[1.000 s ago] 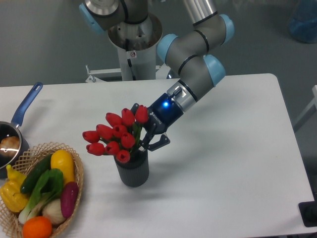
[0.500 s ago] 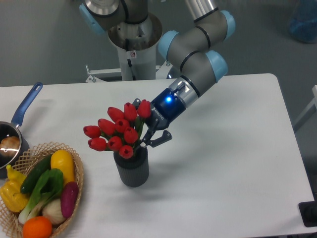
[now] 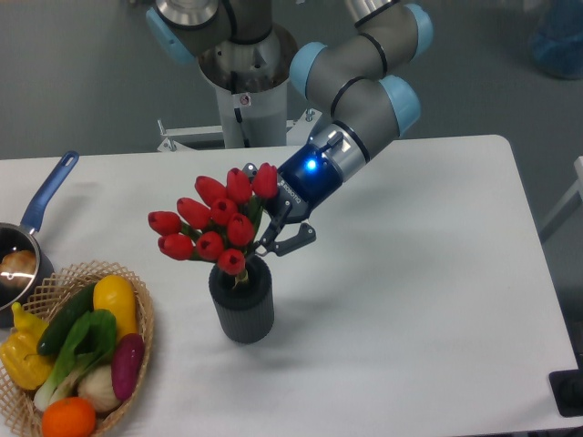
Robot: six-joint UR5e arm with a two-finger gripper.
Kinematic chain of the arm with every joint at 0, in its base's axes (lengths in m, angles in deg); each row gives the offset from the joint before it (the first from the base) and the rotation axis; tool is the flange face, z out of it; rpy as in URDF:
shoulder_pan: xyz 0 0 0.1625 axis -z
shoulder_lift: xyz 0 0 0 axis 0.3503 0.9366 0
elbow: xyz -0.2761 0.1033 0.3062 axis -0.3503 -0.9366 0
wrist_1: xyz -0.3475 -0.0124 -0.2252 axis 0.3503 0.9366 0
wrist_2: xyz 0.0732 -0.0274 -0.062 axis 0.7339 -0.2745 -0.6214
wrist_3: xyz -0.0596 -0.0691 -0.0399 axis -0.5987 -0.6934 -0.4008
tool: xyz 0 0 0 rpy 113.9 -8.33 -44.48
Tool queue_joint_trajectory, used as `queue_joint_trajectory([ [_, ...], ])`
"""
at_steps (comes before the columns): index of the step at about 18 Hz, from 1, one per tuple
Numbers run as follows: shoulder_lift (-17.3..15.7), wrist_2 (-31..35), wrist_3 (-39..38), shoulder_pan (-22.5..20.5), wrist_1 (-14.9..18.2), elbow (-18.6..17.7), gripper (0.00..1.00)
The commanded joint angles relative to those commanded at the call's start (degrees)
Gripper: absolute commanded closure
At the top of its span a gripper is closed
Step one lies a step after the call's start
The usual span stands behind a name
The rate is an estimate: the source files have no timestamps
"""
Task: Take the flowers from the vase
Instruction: 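Lift the gripped tulips straight up out of the grey vase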
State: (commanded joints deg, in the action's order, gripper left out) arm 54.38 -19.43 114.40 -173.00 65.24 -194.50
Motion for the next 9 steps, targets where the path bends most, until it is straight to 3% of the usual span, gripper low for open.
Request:
queue_joint_trajectory([
  [9, -2.55, -1.05, -4.48, -0.53, 0.09, 0.61, 0.45],
])
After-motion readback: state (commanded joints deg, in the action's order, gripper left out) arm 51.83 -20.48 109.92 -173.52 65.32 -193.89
